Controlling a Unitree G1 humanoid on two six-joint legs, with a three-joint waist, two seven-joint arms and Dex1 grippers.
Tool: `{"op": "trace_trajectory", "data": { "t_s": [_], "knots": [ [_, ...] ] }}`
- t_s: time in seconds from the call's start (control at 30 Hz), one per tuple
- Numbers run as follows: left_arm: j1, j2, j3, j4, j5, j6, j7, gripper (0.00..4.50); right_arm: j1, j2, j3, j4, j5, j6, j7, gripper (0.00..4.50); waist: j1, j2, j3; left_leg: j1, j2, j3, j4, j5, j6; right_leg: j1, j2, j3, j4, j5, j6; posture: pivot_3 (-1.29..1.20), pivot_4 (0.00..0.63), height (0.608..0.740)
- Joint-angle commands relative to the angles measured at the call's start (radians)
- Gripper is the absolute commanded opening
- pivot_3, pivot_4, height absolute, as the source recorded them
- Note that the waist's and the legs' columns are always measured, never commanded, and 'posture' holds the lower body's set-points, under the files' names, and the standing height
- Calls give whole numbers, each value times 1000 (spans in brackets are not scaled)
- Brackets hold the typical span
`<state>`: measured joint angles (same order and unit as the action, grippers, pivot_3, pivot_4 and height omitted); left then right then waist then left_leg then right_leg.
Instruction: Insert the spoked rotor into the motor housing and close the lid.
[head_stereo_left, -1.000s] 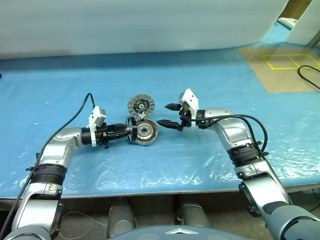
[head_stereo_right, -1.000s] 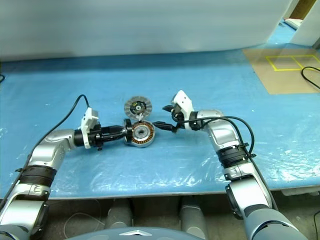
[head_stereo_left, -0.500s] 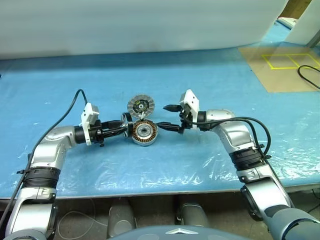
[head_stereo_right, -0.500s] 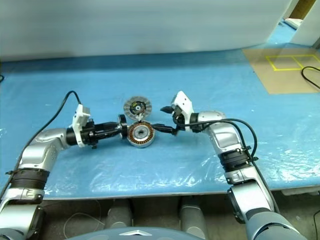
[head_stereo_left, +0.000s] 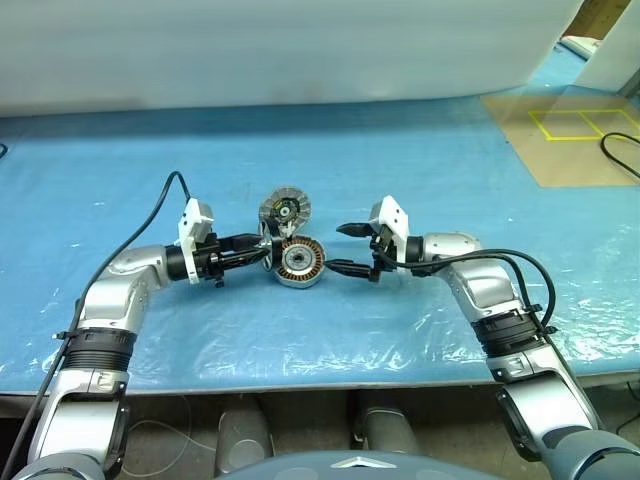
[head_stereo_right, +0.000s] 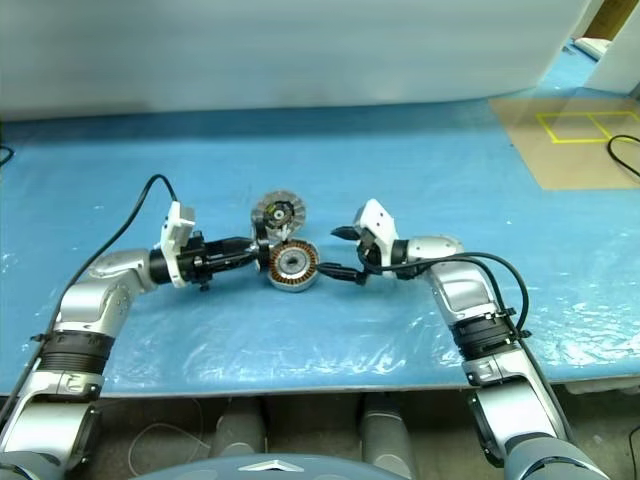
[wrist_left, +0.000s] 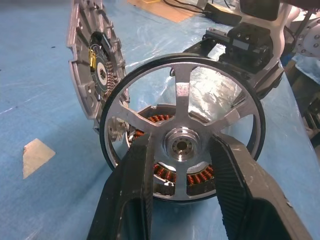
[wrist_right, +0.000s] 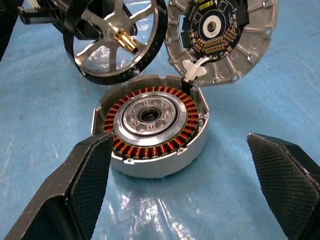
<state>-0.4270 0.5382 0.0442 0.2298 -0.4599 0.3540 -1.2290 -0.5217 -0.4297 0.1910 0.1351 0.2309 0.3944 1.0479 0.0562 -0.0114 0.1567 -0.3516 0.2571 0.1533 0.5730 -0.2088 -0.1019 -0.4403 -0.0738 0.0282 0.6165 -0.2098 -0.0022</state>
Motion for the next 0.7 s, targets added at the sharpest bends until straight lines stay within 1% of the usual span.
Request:
{"op": "trace_trajectory", "data": {
  "t_s": [0.03, 0.27, 0.7],
  "knots": [
    [-32, -1, 5, -24, -12, -9, -3, 1316, 6, -6, -7, -57, 22, -22, 16, 4500, 0, 0, 0, 0, 0, 0, 0, 0, 0, 0, 0, 0, 0, 0, 0, 0, 150, 740],
    [-48, -6, -10, -44, -20, 12, -5, 1316, 6, 4, -11, -47, 25, -50, 21, 4500, -4, 0, 0, 0, 0, 0, 0, 0, 0, 0, 0, 0, 0, 0, 0, 0, 150, 740],
    [-12, -9, -55, -37, 21, -21, 1, 1316, 4, -2, -9, -41, 17, -68, 20, 4500, -4, 0, 0, 0, 0, 0, 0, 0, 0, 0, 0, 0, 0, 0, 0, 0, 150, 740]
  ]
}}
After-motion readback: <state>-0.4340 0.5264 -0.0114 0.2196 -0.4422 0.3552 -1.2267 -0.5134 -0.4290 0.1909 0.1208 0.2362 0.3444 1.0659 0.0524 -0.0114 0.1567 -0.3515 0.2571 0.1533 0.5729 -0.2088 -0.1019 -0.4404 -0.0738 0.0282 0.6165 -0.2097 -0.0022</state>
